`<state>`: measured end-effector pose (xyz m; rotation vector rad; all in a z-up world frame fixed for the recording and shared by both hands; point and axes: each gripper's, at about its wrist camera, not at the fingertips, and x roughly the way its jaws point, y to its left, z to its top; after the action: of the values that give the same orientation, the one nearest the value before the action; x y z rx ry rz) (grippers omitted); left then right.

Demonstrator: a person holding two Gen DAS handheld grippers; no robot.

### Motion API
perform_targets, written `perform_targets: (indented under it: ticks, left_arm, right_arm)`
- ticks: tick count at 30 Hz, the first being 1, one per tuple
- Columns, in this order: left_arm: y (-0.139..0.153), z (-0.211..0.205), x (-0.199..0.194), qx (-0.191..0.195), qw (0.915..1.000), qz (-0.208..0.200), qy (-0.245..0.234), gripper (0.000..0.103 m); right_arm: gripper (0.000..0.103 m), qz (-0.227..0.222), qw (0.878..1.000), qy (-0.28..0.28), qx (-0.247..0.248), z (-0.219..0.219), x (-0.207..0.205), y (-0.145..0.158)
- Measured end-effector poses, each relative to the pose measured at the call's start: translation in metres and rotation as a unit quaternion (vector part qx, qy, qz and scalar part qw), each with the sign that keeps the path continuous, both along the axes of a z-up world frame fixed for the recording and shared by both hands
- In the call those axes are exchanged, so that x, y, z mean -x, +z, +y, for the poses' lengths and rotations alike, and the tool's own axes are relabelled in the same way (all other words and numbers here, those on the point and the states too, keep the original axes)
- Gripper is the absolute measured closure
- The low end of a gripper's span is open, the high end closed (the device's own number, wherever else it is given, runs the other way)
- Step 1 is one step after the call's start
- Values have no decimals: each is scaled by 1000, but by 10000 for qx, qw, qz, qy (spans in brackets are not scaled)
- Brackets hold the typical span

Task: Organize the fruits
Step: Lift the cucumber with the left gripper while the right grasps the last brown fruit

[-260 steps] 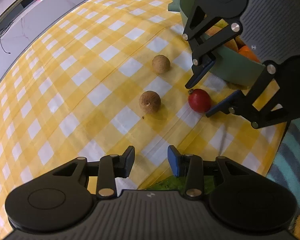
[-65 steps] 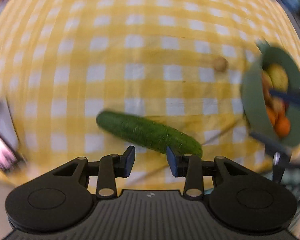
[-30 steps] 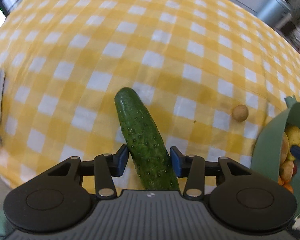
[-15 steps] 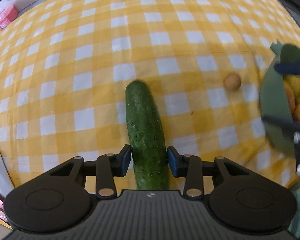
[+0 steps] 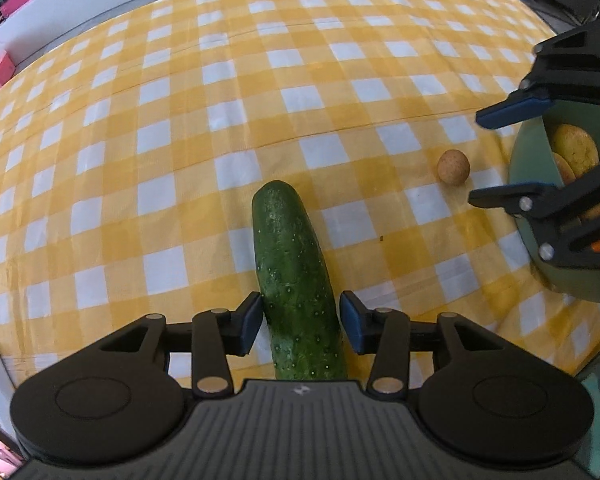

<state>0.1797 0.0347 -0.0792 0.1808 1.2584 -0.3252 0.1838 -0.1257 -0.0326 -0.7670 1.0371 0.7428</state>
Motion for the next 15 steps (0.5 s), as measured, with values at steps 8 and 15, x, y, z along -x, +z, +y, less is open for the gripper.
perform_targets:
  ticks: [8,15]
  left_arm:
    - [-1,6,-1,244,9996,51,166,58]
    - [-1,7,-1,145,9995,79,256,59]
  right_arm:
    - [66,357,9989,47,296,8,-13,-21]
    - [73,322,9992,-61,232,8,-16,-27]
